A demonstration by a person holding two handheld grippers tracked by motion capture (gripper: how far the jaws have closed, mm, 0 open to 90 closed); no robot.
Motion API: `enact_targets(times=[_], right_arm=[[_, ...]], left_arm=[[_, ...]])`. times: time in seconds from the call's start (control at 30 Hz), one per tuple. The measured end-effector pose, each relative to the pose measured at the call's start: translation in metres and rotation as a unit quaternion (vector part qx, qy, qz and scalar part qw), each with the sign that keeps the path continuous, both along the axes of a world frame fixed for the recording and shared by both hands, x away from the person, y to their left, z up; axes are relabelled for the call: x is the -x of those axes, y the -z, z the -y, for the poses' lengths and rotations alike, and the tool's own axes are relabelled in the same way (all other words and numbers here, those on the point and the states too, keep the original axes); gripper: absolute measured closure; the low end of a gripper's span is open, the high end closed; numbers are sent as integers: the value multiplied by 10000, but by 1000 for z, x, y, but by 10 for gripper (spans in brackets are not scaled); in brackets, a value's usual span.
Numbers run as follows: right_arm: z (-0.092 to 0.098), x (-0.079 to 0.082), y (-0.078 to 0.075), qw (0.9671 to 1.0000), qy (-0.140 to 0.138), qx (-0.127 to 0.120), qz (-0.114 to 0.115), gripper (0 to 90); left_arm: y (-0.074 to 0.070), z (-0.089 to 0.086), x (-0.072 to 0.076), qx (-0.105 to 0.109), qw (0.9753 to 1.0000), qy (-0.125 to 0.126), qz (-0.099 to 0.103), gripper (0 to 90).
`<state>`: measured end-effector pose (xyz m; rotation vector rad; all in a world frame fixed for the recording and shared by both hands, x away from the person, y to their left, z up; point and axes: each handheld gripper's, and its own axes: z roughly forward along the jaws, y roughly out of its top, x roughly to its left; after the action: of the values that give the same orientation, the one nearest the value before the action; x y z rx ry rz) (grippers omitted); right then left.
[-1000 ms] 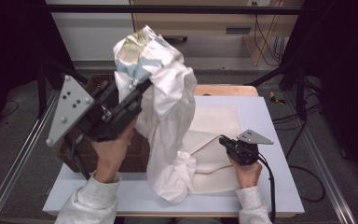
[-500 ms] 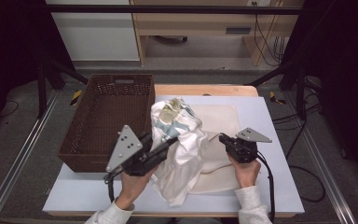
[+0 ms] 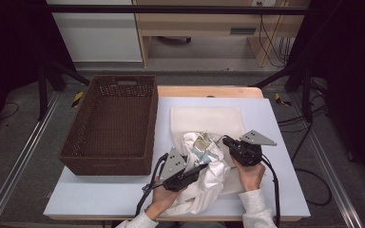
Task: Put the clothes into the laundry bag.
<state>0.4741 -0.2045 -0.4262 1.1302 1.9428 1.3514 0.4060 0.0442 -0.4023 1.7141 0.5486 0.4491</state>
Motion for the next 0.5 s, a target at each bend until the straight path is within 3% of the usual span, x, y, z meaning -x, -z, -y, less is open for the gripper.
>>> enact_targets(times=[0.07,0.17,0.3,0.5], right_arm=[[-3,0,2,10000,12,51,-49,868],[-5,-1,3,9999,22,127,-80,869],[-3,-2,5,9998,93,139,-66,869],[-3,-1,5,9999,118,117,14,870]], left_arm=[[6,8,-4,-105,9999,-20,14,668],[14,18,-10,-172,9997,85,-158,667],[25,28,-9,-355,9990,178,-224,668],[40,34,-3,-399,9984,187,-359,668]])
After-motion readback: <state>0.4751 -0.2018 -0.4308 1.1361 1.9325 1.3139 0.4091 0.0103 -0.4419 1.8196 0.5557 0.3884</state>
